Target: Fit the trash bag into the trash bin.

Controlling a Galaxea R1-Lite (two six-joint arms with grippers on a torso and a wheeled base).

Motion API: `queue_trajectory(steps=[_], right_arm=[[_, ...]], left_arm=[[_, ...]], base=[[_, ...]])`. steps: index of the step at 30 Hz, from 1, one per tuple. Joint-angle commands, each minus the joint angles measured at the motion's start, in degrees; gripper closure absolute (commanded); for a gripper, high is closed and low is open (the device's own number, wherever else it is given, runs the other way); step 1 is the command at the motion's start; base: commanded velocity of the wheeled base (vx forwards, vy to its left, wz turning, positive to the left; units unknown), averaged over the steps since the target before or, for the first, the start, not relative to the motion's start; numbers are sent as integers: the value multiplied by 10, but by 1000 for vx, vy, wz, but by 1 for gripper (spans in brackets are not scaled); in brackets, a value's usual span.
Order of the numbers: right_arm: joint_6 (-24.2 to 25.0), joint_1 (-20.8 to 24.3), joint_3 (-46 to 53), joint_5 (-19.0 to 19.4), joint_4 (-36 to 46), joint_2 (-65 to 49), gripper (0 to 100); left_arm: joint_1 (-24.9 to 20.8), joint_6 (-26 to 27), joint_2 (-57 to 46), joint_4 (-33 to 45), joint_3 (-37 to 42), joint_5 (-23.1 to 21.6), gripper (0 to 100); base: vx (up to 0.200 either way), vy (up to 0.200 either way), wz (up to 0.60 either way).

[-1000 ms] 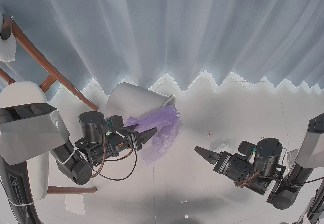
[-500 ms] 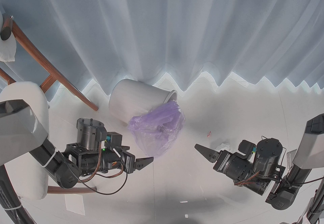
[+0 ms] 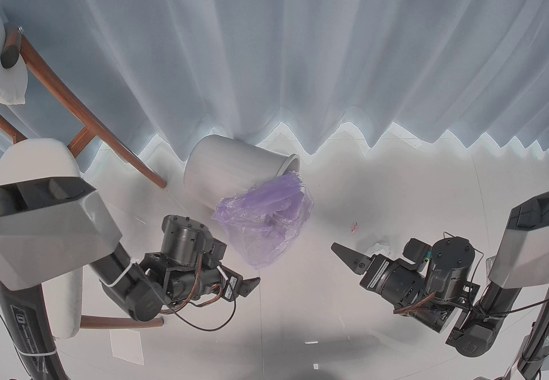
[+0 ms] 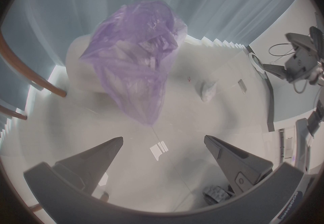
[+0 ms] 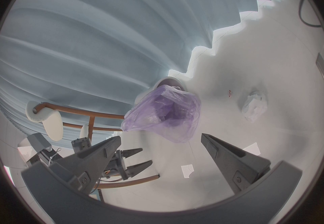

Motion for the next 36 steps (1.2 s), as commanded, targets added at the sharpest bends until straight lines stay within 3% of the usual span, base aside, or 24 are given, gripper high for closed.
queue_trajectory(steps=[1, 6, 9, 16, 28, 36], right_arm=[[-2, 0, -1, -2, -22, 24, 0], [-1, 1, -3, -2, -22, 24, 0], [-1, 9, -4, -2, -22, 23, 0], [-2, 18, -6, -2, -22, 23, 0], [-2, 18, -4, -2, -22, 24, 0], [0, 18, -1, -2, -22, 28, 0]], left_arm=[[-19, 1, 99, 4, -103, 47, 0], [-24, 6, 159, 12, -197, 86, 0], [-26, 9, 187, 38, -263, 138, 0], [-29, 12, 224, 52, -367, 189, 0], [-25, 14, 218, 62, -411, 235, 0], [-17, 8, 216, 60, -417, 240, 0]], base=[[0, 0, 0], [0, 0, 0], [0, 0, 0], [0, 0, 0], [0, 0, 0], [0, 0, 0]])
